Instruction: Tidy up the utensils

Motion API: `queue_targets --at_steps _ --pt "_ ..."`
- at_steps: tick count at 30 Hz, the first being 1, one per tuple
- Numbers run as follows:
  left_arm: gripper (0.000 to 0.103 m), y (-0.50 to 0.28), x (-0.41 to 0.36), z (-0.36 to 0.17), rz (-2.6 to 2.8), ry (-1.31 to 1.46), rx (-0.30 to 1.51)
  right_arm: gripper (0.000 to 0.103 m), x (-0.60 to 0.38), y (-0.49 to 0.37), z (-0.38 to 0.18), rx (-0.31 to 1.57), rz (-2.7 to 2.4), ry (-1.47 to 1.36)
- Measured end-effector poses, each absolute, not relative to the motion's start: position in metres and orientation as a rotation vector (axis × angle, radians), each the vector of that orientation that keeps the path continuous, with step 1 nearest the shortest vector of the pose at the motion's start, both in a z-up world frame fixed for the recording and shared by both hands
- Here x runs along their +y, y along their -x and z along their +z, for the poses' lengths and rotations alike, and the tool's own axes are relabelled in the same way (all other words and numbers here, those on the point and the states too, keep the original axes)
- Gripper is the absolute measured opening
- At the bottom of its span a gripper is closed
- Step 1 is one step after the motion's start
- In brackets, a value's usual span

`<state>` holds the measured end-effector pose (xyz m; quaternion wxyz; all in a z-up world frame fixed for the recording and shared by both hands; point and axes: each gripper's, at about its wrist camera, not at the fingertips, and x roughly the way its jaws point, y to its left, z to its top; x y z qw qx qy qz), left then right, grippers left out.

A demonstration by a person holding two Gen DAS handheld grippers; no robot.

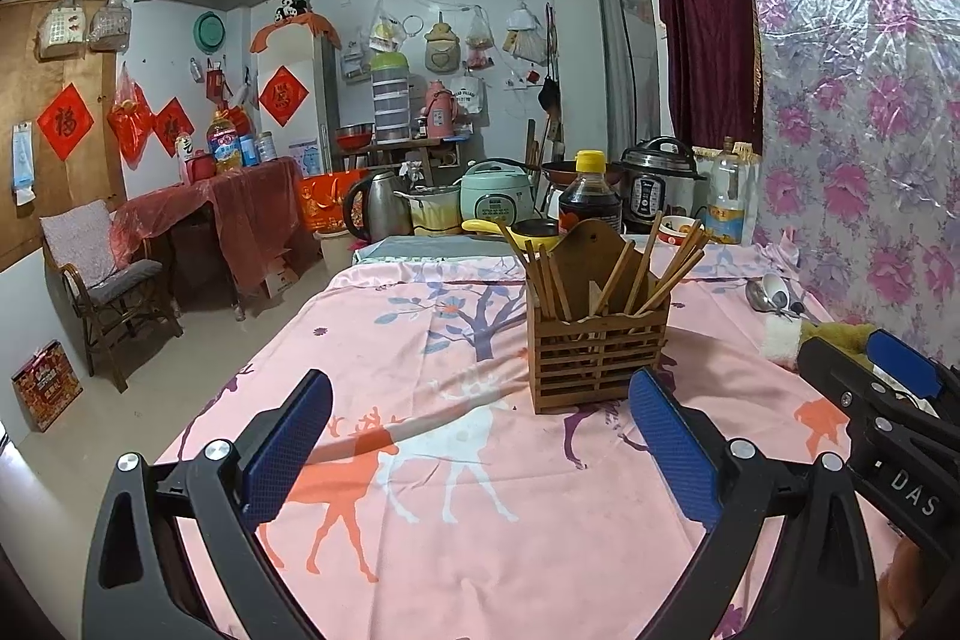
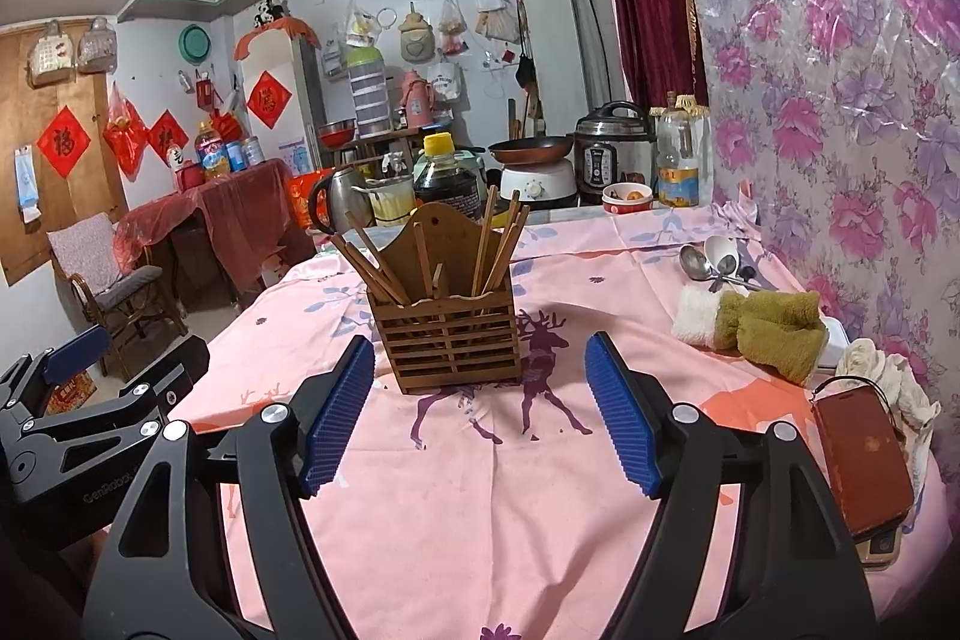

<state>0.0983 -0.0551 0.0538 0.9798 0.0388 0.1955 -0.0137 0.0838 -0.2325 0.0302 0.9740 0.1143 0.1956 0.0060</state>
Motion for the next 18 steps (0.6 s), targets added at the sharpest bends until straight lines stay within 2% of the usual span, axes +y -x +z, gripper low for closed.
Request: queue_targets --at_steps 18 --pt "0.097 -0.0993 -0.0573 0.0524 -0.024 -0.074 0.401 0.072 -0.2324 -0.0833 0.0341 0.388 0.015 -0.227"
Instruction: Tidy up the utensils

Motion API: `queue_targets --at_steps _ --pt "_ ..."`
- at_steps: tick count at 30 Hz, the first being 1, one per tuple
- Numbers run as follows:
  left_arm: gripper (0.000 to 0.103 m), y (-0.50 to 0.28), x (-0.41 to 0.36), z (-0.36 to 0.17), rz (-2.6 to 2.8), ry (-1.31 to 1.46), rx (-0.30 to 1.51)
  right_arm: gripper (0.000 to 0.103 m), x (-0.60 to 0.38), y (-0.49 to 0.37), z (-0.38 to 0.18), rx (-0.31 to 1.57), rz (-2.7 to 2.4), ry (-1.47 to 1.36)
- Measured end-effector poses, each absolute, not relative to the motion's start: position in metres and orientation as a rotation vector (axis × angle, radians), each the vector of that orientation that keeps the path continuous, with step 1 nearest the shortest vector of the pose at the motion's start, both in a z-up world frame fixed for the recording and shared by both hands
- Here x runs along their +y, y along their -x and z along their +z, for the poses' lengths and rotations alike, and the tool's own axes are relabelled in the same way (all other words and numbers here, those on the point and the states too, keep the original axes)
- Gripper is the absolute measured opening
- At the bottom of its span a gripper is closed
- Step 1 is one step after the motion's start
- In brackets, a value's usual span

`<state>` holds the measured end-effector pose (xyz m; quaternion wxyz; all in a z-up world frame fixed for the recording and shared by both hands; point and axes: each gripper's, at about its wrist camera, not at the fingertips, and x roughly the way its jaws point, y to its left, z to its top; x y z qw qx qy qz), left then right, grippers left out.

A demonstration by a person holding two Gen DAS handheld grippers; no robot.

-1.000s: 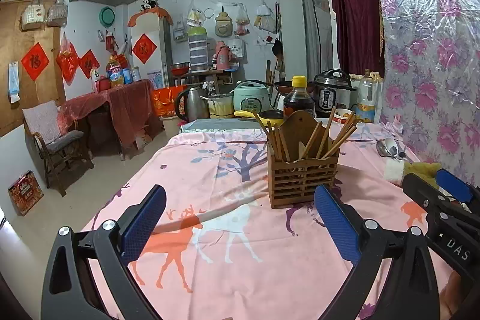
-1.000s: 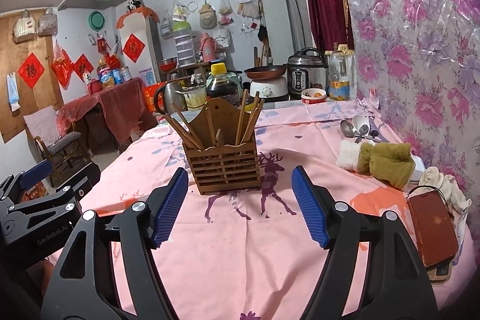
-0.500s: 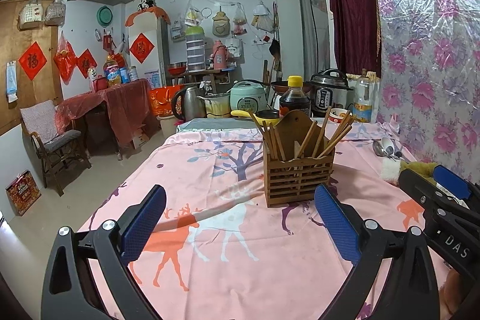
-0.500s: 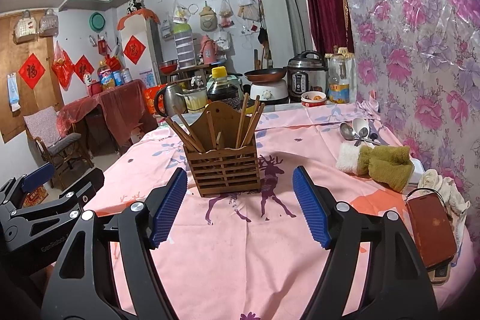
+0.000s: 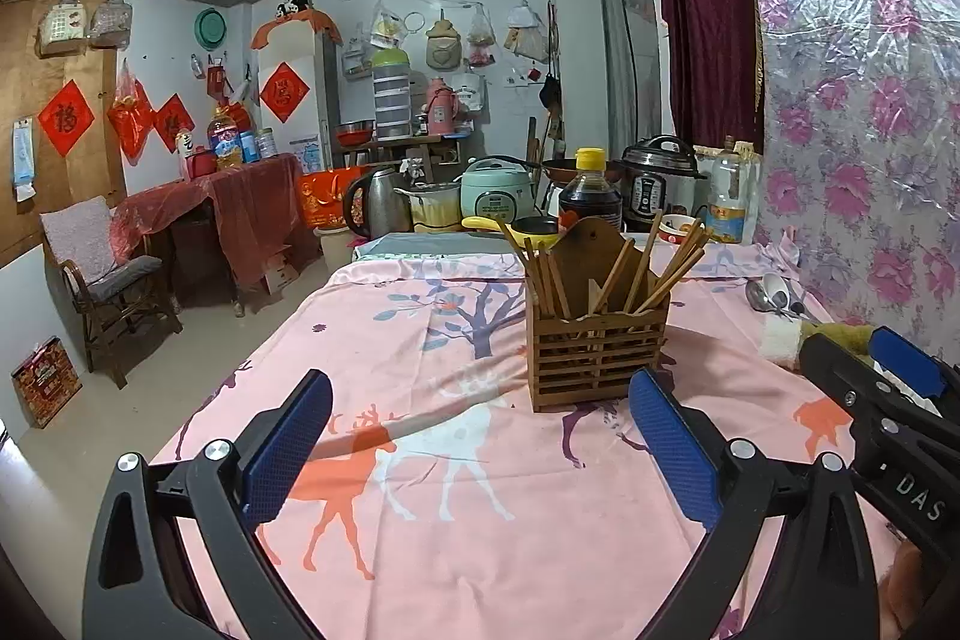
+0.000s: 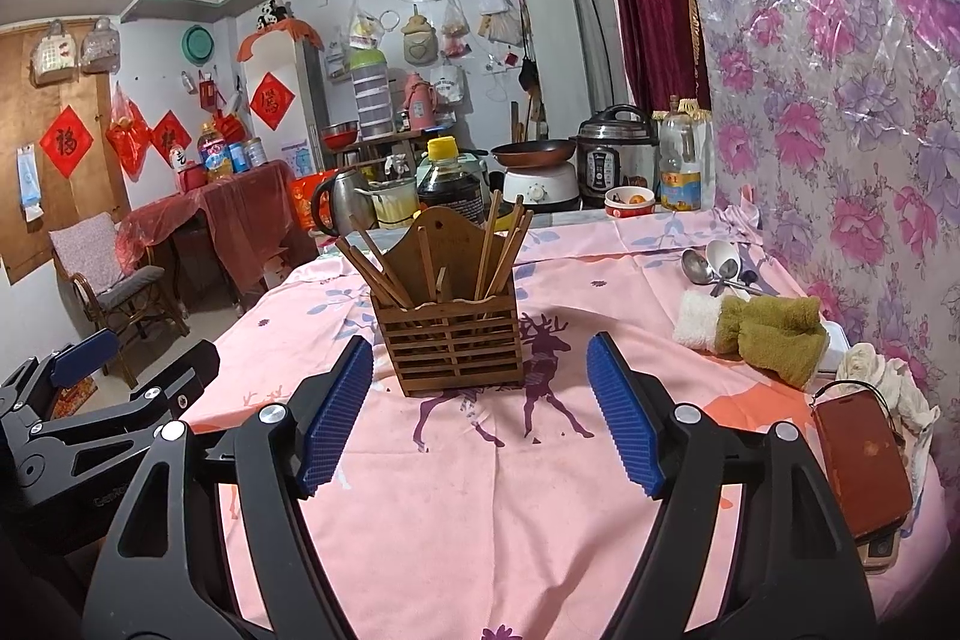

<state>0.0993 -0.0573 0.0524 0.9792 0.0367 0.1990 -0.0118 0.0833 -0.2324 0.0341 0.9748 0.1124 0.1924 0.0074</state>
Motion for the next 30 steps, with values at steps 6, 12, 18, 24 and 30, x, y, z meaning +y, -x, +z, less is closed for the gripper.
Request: queue_targets --at_steps 6,12,18,24,30 --pt "0.097 -0.0998 -0.0567 0.0507 -0.023 -0.079 0.404 0.072 -0.2323 -0.0833 0.0342 0.388 0.016 -0.226" --pt "0.097 -0.1005 -0.0558 0.0498 -0.024 -0.076 0.4 0.072 -0.2322 -0.0833 0.0348 0.386 0.016 -0.226" --pt "0.097 -0.1002 -0.0551 0.0498 -0.024 -0.076 0.401 0.072 -0.232 -0.0832 0.0346 0.387 0.016 -0.226" --pt "0.097 -0.1001 -0.055 0.0498 -0.024 -0.075 0.401 0.072 -0.2322 -0.0831 0.0344 0.388 0.016 -0.227" --pt "0.097 -0.0997 -0.0552 0.0483 -0.023 -0.074 0.405 0.072 -0.2318 -0.0826 0.0345 0.386 0.016 -0.227"
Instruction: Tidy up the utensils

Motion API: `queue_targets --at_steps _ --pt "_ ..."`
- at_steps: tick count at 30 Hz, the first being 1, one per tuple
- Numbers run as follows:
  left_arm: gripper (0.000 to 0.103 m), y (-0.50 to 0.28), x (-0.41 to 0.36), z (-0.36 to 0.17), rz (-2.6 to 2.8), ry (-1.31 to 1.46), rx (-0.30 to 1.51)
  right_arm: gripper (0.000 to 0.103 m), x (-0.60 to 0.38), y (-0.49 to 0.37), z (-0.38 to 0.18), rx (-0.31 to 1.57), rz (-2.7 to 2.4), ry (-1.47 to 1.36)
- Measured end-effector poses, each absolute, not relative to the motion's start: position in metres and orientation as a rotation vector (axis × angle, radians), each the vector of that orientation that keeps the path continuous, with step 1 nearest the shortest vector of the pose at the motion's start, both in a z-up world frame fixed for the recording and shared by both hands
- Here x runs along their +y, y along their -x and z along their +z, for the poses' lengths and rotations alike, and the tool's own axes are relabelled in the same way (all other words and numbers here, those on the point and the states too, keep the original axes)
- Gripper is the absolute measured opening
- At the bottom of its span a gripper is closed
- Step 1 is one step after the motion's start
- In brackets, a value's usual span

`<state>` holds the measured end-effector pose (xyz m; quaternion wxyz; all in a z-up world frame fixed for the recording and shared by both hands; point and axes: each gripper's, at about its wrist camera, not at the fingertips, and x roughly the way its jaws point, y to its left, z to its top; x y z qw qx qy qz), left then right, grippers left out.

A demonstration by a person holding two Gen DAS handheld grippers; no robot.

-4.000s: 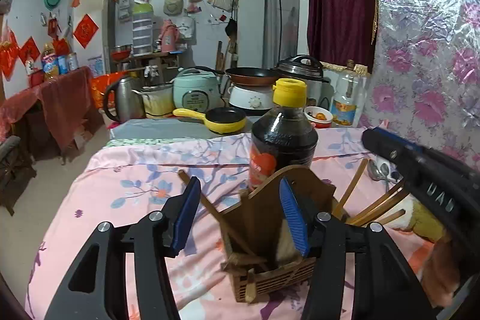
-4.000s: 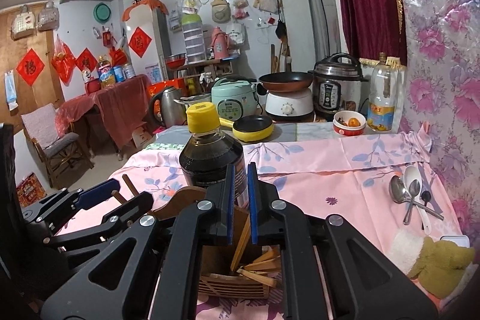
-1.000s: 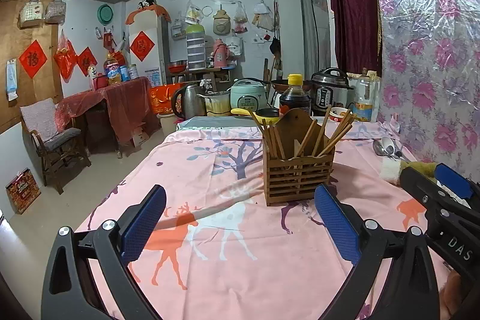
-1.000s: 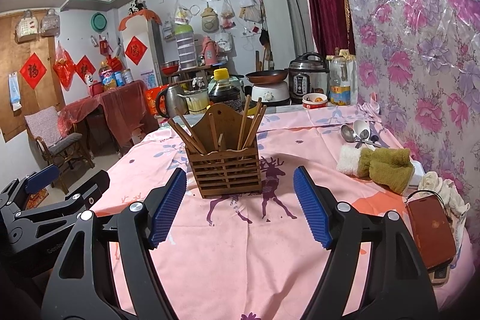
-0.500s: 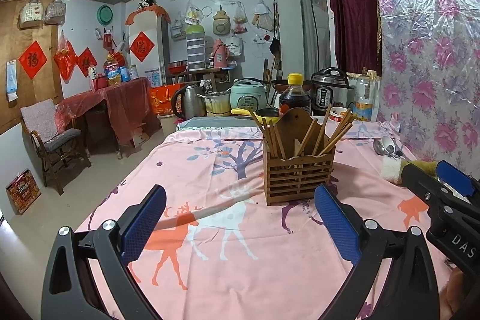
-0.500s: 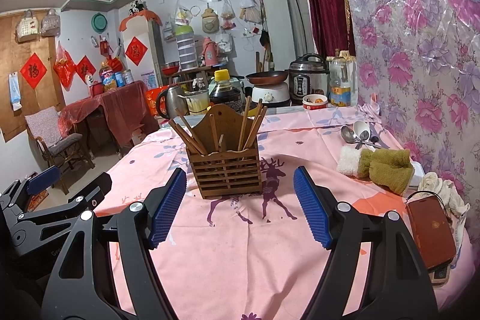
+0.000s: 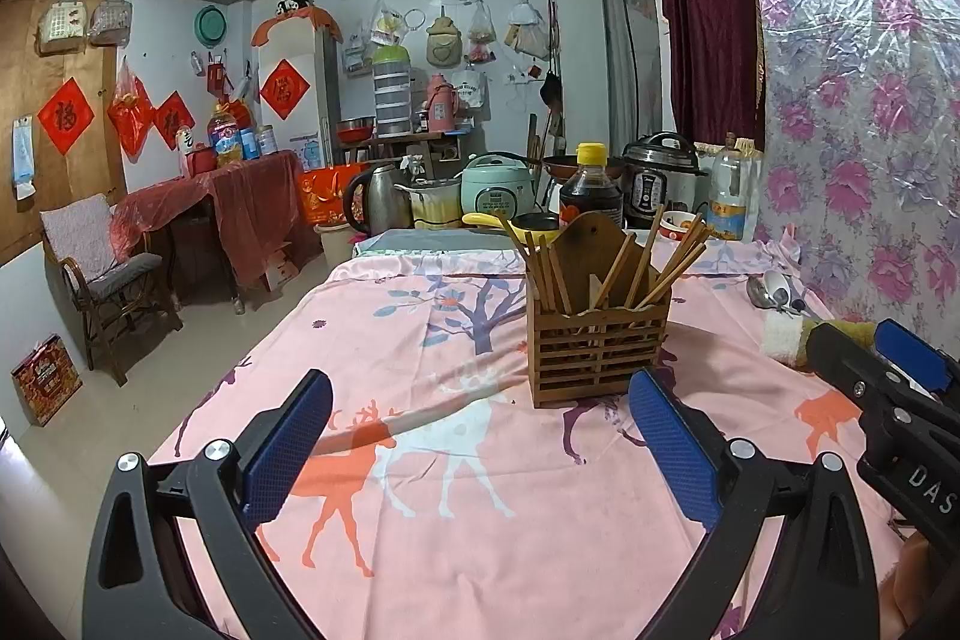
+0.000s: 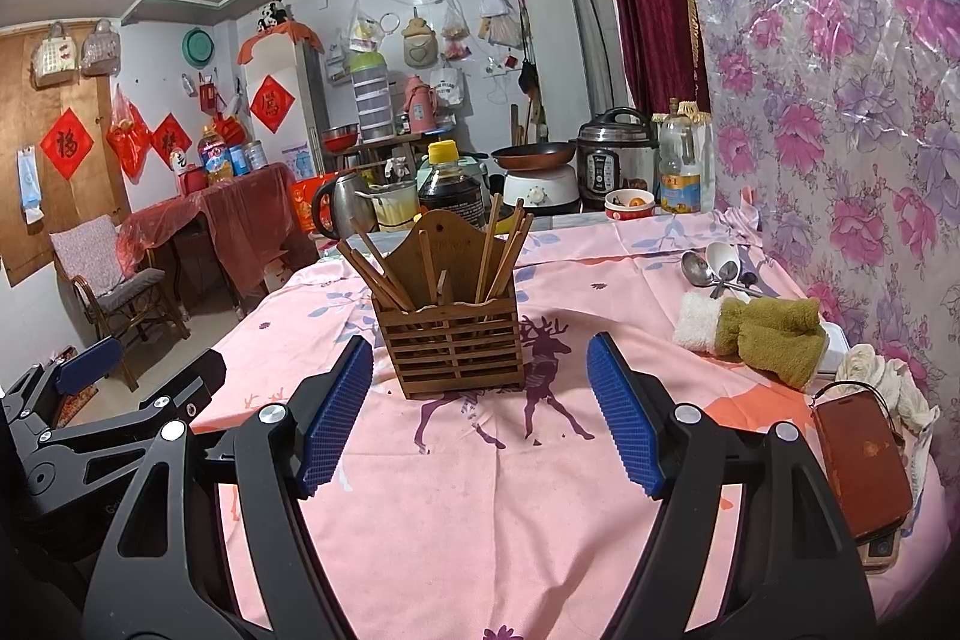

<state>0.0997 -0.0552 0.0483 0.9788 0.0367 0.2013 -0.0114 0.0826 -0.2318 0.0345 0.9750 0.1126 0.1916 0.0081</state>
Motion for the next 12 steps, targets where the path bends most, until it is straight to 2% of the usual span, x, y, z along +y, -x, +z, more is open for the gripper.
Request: queue_targets --at_steps 12 --pt "0.097 -0.0972 -0.0599 0.0449 -0.025 -0.087 0.397 0.075 -0.2309 -0.082 0.0357 0.385 0.013 -0.232"
